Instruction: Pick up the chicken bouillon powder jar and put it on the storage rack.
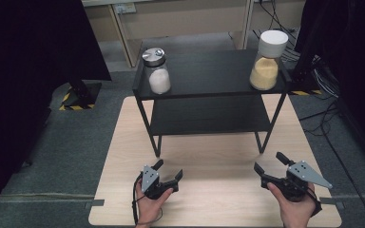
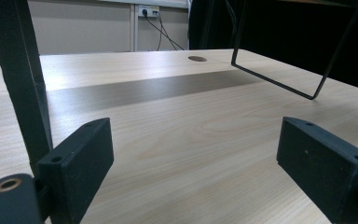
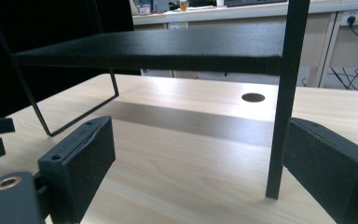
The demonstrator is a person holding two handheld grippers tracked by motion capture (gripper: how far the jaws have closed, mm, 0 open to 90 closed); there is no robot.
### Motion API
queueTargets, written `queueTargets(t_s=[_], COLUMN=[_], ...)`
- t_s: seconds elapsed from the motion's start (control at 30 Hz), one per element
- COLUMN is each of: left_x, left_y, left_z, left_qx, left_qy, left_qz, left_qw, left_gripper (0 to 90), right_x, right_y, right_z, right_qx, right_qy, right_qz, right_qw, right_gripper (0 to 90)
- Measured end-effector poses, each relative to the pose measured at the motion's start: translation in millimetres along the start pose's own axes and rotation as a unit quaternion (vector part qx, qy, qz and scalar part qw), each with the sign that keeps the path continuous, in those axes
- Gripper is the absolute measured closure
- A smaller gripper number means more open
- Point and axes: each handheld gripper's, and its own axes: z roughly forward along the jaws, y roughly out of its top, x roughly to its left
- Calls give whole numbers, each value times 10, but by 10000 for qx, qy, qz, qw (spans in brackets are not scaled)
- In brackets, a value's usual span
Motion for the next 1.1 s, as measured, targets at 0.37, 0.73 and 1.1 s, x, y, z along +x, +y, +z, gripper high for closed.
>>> queueTargets(t_s=[0.37,0.73,1.1], left_x=[-4,-2,3], left_y=[-1,-5,-3], left_z=[-4,-6,-4], left_qx=[-1,-12,-8], left_qy=[10,11,5], left_qz=[0,-22,-35], left_qw=[10000,10000,10000], left_gripper=[103,102,102], right_x=[-36,-74,-76], right_y=[-166,-334,-406], right_z=[0,16,3], right_qx=[131,361,381], right_qy=[-3,78,50], right_qz=[91,66,57], right_qw=[9999,9993,9992], right_gripper=[97,96,96])
